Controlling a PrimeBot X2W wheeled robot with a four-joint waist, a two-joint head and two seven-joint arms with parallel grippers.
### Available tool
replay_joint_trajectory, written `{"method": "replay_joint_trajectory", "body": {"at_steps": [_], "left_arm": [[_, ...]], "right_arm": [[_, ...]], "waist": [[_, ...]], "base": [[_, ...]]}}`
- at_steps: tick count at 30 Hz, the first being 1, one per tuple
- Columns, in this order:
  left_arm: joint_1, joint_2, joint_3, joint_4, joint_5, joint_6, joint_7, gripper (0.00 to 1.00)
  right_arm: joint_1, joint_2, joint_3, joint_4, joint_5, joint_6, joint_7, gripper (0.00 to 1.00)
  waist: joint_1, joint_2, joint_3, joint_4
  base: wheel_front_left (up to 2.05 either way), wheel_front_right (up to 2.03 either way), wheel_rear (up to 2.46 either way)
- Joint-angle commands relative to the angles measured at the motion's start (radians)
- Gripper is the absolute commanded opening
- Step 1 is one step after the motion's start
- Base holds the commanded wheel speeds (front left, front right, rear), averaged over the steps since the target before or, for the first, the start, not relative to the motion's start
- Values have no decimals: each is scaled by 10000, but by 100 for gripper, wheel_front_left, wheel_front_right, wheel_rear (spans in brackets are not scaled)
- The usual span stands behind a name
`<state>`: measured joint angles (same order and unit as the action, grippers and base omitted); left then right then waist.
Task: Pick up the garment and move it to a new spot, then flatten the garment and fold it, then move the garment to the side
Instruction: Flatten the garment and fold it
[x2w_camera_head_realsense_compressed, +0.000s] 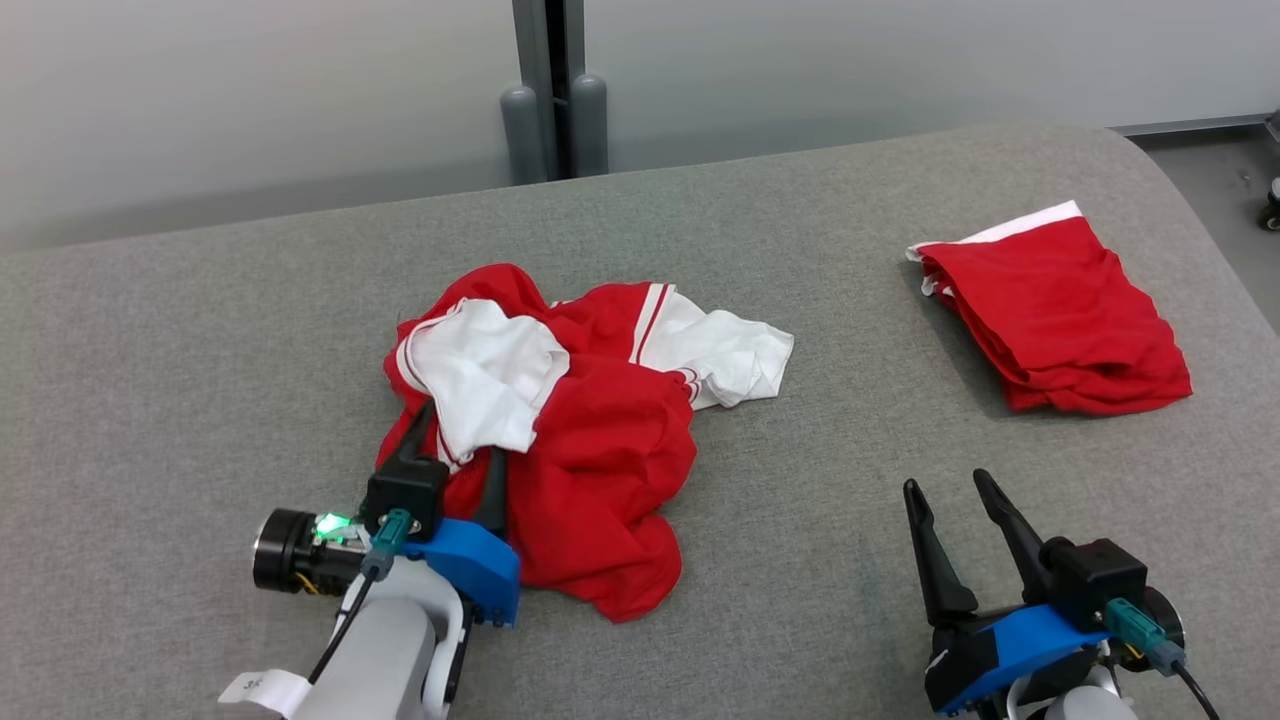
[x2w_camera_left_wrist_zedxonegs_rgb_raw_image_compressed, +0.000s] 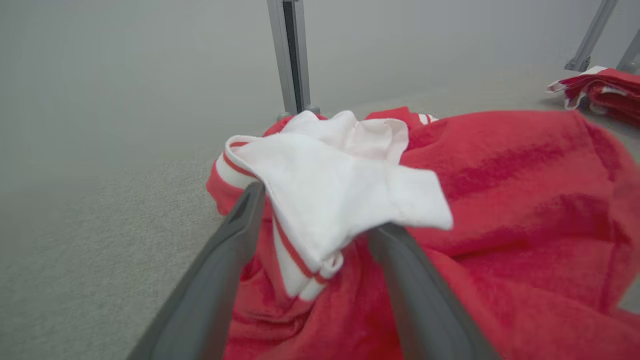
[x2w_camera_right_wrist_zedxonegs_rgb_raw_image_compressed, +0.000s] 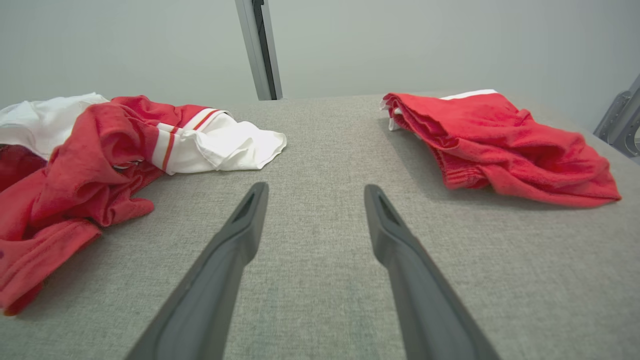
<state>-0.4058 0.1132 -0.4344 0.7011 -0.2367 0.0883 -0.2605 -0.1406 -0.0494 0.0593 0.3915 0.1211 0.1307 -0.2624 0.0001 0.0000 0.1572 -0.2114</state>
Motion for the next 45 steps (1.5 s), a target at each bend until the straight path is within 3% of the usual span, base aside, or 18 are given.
{"method": "replay_joint_trajectory", "body": {"at_steps": [1,2,3,4,5,13,21,32,36,37,38,39,41,45], "left_arm": [[-174,51,58,-87,52,66,-53,100],[-219,45,131,-153,61,70,-53,80],[-265,35,163,-176,59,51,-54,38],[-314,12,215,-243,30,18,-54,13],[-343,-15,278,-322,-26,21,-55,0],[119,-386,1483,-1834,-1051,-426,-56,0],[1263,-526,3052,-3216,-1855,-450,-49,0],[2715,-551,5127,-1838,-3056,-550,-50,0],[2896,-591,5467,-1027,-3724,-839,-50,0],[2908,-594,5550,-838,-4040,-942,-42,20],[2900,-603,5662,-661,-4443,-1075,15,47],[2873,-613,5718,-500,-4813,-1184,57,98],[2840,-629,5528,-327,-4991,-1307,41,100],[2766,-538,5276,-682,-4237,-1208,-55,100]], "right_arm": [[-158,-22,36,-53,74,1,-35,100],[-168,-22,76,-64,101,1,-35,100],[-153,-24,80,-65,116,1,-35,100],[-140,-24,73,-68,115,1,-35,100],[-129,-24,52,-70,105,1,-35,100],[-3,-22,-165,-28,3,1,-35,100],[52,-24,-204,15,76,1,-33,100],[51,-24,-308,112,53,1,-35,100],[97,-24,-294,158,20,1,-33,100],[106,-24,-299,171,15,1,-33,100],[113,-24,-311,180,6,1,-33,100],[127,-24,-315,191,-1,1,-33,100],[163,-24,-336,211,-27,1,-33,100],[208,-24,-413,218,-63,1,-33,100]], "waist": [[-1,0,5,-25],[-1,0,18,-60],[-1,0,21,-70],[-1,0,22,-71],[-1,0,20,-68],[-1,0,-178,238],[-1,0,-433,704],[-1,0,-566,973],[-1,0,-640,987],[-1,0,-661,995],[-1,0,-684,1002],[-1,0,-710,1008],[-1,0,-761,1026],[-1,0,-872,1140]], "base": [[0,0,0],[0,0,0],[0,0,0],[0,0,0],[0,0,0],[0,0,0],[0,0,0],[0,0,0],[0,0,0],[0,0,0],[0,0,0],[0,0,0],[0,0,0],[0,0,0]]}}
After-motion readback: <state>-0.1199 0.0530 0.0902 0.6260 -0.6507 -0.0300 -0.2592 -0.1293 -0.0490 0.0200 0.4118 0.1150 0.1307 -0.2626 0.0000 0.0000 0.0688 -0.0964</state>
